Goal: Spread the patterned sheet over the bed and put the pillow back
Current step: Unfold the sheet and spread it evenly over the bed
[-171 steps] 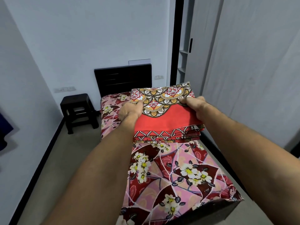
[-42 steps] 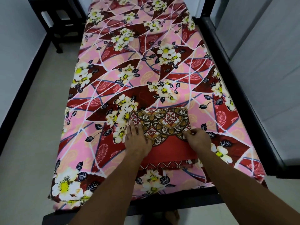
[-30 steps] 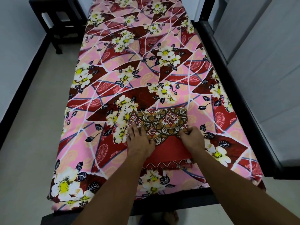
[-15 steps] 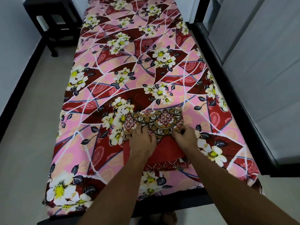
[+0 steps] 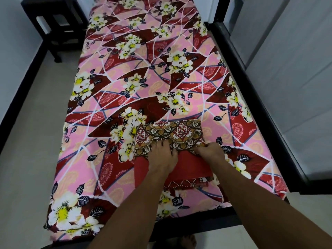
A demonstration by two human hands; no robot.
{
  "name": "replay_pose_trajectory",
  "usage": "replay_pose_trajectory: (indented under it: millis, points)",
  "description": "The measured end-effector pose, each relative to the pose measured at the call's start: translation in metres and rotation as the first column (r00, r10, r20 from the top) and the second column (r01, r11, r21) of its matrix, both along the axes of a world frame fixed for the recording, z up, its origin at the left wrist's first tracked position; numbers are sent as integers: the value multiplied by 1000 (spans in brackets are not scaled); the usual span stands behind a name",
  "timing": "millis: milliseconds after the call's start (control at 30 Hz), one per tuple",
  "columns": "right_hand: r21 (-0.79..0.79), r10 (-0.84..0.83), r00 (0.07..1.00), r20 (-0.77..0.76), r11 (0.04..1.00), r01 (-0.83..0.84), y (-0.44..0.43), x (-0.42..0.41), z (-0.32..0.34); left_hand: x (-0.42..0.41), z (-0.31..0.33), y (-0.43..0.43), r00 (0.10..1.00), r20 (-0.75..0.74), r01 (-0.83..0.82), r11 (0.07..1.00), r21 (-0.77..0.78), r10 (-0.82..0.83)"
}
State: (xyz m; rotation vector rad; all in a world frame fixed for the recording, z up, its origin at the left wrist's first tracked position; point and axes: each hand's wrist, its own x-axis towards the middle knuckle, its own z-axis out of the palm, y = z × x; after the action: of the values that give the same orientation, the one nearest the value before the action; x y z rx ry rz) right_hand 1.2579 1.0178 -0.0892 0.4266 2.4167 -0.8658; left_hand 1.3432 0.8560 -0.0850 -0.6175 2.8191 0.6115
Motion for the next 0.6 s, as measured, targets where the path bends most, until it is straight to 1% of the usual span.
replay_pose_trajectory:
  millis: [67,100,167,267,400,500,600]
  points:
    - [35,41,999,-29,999,-40,-5,3,12,-4,3,-2,999,-25,-31,999,-10,31]
    - [44,67,997,-42,997,-65,-10,6,20,-7,5,-3,997,-48,-60,998,12,60]
    - [55,118,991,-70,992,-114,-21,16,33,-13,12,-4,987,-88,-122,986,114,132]
    - [106,206,956,-207,977,-187,-43,34,52,-23,36,-9,975,-64,-187,946,266,211]
    - [18,331,882,-334,938,-345,-80,55,78,-25,70,-34,950,-31,-276,880,386,311]
    - [-13,380,817,-434,904,-428,-109,67,96,-20,98,-65,939,52,-317,799,512,339]
    - [-97,363,794,-487,881,-463,-143,83,117,-13,130,-97,908,129,-380,656,652,398]
